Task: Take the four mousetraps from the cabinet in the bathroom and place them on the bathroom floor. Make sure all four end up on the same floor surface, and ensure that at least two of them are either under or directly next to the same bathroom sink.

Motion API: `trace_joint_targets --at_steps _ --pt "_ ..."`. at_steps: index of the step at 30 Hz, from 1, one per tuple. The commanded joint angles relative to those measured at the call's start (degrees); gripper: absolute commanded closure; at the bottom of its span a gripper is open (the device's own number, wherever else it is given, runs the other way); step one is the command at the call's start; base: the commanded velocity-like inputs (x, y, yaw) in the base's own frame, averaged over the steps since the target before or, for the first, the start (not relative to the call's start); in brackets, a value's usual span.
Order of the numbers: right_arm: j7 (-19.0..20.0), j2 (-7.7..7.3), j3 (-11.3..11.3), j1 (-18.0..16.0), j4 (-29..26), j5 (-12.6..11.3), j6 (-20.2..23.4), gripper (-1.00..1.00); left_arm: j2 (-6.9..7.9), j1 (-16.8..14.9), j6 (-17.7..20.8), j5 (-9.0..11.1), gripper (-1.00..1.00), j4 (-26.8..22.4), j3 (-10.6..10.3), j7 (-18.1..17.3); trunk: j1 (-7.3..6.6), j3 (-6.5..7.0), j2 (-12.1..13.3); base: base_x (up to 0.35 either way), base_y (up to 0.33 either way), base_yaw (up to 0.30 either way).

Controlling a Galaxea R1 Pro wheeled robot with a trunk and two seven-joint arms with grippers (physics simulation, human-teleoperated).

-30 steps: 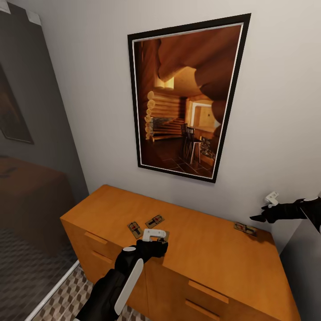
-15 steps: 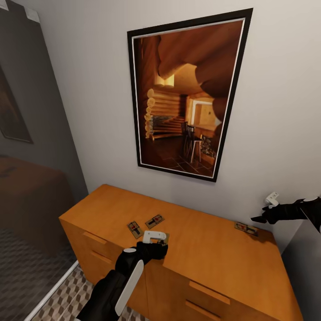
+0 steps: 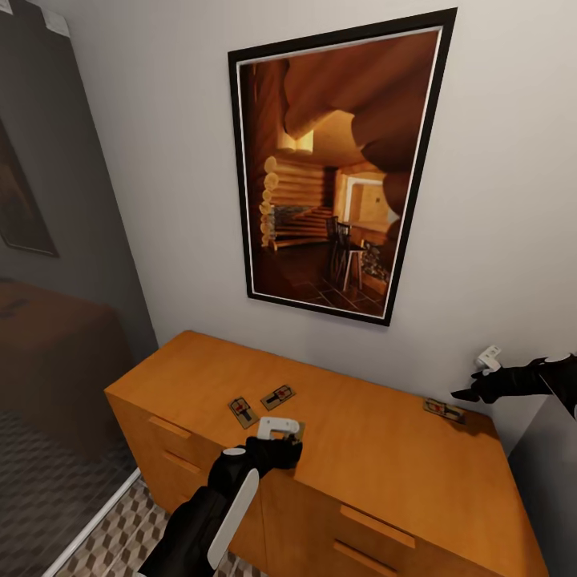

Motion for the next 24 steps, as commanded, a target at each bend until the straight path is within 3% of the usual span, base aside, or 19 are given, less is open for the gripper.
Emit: trace_joint_targets --at_steps 1,11,15,17,21,24 --pt "0.3 0.02 -0.5 -0.1 -0.1 0.2 0.5 -1.00 0.00 0.0 0.3 0.5 1.00 -0.2 -0.1 0.5 0.03 -0.11 -0.1 0.000 0.000 0.000" --pt "0.2 0.16 -0.5 -0.1 0.0 0.3 0.5 -1.00 0.00 0.0 1.2 1.1 1.00 -8.7 0.0 0.3 0.03 -0.11 -0.1 0.000 0.000 0.000" --pt "0.2 0.21 -0.5 -0.1 0.0 0.3 0.6 -1.00 0.00 0.0 5.0 1.2 1.00 -9.8 -0.7 0.2 0.03 -0.11 -0.1 0.000 0.000 0.000" --pt "0.2 0.22 -0.5 -0.1 0.0 0.3 0.5 -1.00 0.00 0.0 10.1 1.2 1.00 -10.1 -2.5 0.1 0.03 -0.11 -0.1 0.000 0.000 0.000" --pt "0.1 0.22 -0.5 -0.1 0.0 0.3 0.6 -1.00 0.00 0.0 15.2 1.0 1.00 -10.3 -5.7 0.2 0.03 -0.11 -0.1 0.000 0.000 0.000" --pt "0.1 0.22 -0.5 -0.1 0.0 0.2 0.6 -1.00 0.00 0.0 16.6 0.9 1.00 -10.5 -7.1 0.3 0.03 -0.11 -0.1 0.000 0.000 0.000"
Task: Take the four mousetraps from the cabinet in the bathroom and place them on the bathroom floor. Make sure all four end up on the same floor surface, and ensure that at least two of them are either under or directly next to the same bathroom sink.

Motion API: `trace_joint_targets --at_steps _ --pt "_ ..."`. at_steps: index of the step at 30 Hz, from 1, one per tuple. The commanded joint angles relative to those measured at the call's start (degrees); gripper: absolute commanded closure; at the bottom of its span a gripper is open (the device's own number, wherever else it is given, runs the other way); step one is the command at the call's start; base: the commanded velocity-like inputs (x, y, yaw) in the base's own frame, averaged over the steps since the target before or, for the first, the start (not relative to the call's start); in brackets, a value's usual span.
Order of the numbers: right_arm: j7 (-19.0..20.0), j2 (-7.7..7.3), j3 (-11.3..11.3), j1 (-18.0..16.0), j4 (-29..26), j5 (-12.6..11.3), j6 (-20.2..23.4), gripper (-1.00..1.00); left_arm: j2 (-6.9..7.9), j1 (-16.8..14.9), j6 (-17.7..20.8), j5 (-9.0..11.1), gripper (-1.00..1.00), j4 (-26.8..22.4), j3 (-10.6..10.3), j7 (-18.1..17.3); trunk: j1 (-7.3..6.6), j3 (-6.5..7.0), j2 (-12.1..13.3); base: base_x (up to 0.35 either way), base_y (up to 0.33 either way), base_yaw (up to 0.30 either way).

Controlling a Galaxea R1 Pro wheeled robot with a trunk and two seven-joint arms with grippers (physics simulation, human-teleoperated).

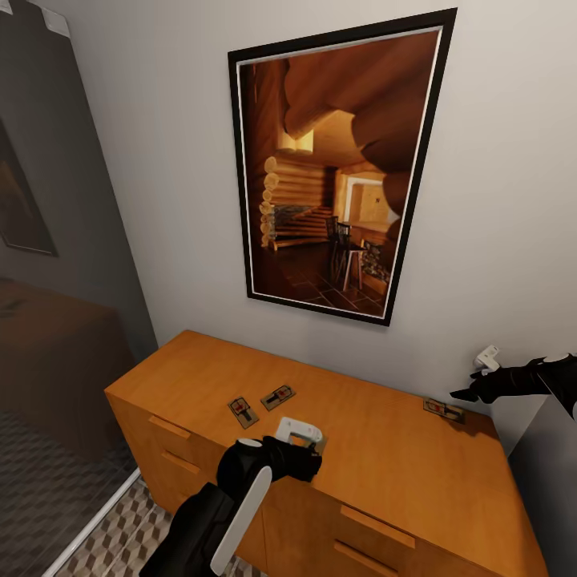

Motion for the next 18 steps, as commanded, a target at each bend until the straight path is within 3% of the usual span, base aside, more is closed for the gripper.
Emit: trace_joint_targets --at_steps 1,11,17,18 --pt "0.3 0.02 -0.5 -0.1 -0.1 0.2 0.5 -1.00 0.00 -0.1 0.5 0.5 1.00 -0.2 -0.3 0.6 0.03 -0.11 -0.1 0.000 0.000 0.000" --pt "0.2 0.02 -0.5 -0.1 -0.1 0.2 0.5 -1.00 0.00 -0.1 4.2 0.6 1.00 -6.3 -0.5 0.6 0.03 -0.11 -0.1 0.000 0.000 0.000" --pt "0.1 0.06 -0.5 -0.1 -0.1 0.2 0.5 -1.00 0.00 -0.1 4.4 0.3 1.00 -10.8 0.8 0.6 0.03 -0.11 -0.1 0.000 0.000 0.000" --pt "0.1 0.08 -0.5 -0.1 -0.1 0.2 0.5 -1.00 0.00 -0.1 4.4 0.3 1.00 -11.2 1.8 0.6 0.03 -0.11 -0.1 0.000 0.000 0.000"
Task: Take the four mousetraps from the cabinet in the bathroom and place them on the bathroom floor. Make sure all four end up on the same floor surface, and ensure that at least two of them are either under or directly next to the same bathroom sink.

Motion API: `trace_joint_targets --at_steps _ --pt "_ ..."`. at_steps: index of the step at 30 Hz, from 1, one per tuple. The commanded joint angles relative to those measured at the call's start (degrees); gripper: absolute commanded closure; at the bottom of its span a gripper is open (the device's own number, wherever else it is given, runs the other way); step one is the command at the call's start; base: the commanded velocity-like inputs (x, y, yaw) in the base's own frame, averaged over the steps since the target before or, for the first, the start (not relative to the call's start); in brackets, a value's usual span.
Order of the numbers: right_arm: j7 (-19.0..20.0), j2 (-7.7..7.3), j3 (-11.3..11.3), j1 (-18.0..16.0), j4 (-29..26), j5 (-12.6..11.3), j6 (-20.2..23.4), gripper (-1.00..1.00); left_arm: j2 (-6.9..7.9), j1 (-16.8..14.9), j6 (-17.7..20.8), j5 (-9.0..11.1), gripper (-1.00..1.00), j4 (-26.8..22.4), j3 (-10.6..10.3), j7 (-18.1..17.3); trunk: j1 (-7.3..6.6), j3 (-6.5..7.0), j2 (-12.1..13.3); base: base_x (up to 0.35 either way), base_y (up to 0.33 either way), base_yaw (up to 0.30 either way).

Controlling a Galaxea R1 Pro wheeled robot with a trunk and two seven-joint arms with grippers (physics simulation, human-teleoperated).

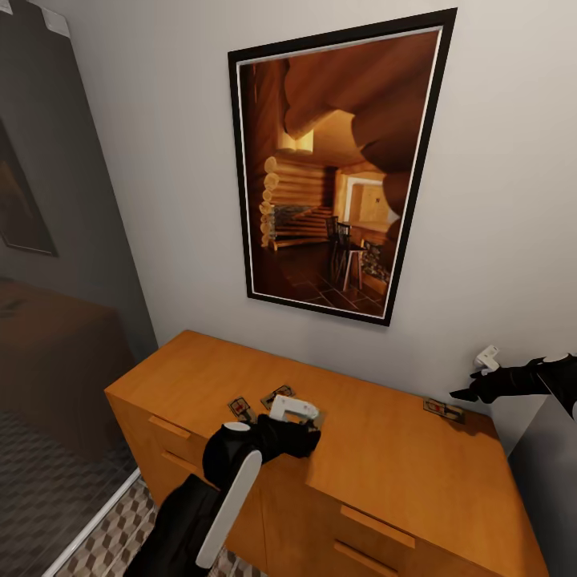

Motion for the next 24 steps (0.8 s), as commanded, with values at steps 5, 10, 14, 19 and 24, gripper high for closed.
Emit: trace_joint_targets --at_steps 5,10,14,19,24 --pt "0.3 0.04 -0.5 -0.1 -0.1 0.2 0.5 -1.00 -0.01 -0.1 0.2 0.9 1.00 -0.6 6.2 0.5 0.02 -0.11 -0.1 0.000 0.000 0.000" --pt "0.2 0.05 -0.5 -0.1 0.0 0.2 0.5 -1.00 -0.01 -0.1 -0.1 1.1 1.00 -0.7 10.9 0.4 0.02 -0.11 -0.1 0.000 0.000 0.000" --pt "0.2 0.05 -0.5 -0.1 0.0 0.2 0.5 -1.00 -0.01 -0.2 -0.4 1.1 1.00 -0.7 11.7 0.3 0.02 -0.11 -0.1 0.000 0.000 0.000" --pt "0.2 0.05 -0.5 -0.1 0.0 0.2 0.5 -1.00 -0.01 -0.2 -0.6 1.1 1.00 -0.8 11.9 0.2 0.02 -0.11 -0.1 0.000 0.000 0.000" --pt "0.2 0.05 -0.5 -0.1 0.0 0.3 0.5 -1.00 -0.01 -0.2 -0.7 1.1 1.00 -0.8 10.6 0.2 0.02 -0.11 -0.1 0.000 0.000 0.000"
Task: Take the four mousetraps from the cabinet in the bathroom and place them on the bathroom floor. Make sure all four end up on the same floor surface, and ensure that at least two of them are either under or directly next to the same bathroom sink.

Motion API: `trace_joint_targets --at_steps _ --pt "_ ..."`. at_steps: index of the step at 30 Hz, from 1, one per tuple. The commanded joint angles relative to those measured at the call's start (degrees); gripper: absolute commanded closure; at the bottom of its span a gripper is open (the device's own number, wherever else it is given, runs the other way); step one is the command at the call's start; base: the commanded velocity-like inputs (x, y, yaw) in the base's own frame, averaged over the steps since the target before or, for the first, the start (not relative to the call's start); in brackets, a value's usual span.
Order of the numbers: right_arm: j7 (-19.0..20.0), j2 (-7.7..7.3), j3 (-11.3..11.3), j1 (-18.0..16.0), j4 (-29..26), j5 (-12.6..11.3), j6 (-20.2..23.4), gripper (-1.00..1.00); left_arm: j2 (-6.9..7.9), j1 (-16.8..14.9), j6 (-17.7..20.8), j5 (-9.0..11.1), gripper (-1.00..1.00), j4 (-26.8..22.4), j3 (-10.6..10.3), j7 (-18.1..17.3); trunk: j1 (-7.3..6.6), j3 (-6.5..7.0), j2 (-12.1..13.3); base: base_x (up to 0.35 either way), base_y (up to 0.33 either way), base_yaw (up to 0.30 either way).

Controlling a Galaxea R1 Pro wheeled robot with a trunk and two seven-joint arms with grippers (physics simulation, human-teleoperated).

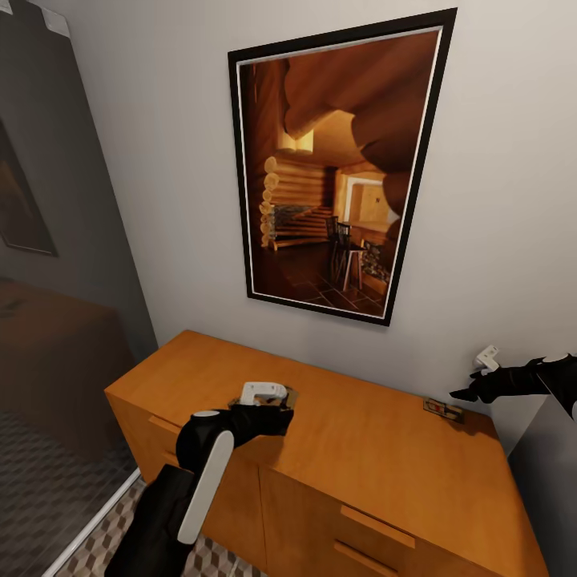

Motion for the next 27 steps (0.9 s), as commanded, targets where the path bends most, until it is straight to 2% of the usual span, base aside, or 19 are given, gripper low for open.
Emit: trace_joint_targets --at_steps 1,4,15,27 --pt "0.3 0.04 -0.5 -0.1 -0.1 0.2 0.5 -1.00 -0.01 -0.1 0.2 0.5 1.00 -0.1 -0.5 0.6 0.02 -0.11 -0.1 0.000 0.000 0.000" --pt "0.3 0.05 -0.5 -0.1 -0.1 0.2 0.5 -1.00 -0.01 -0.1 0.2 0.4 1.00 -0.1 -1.0 0.6 0.02 -0.11 -0.1 0.000 0.000 0.000" --pt "0.4 0.07 -0.5 -0.1 -0.1 0.3 0.6 -1.00 -0.01 -0.1 0.2 0.3 1.00 -0.1 -3.0 0.7 2.44 -2.09 -4.5 0.000 0.000 0.000" --pt "0.6 0.11 -0.5 -0.1 0.0 1.5 0.6 -1.00 -0.01 -0.1 0.2 0.1 1.00 -0.1 -3.4 0.7 5.08 -4.24 -9.3 0.000 0.000 0.000"
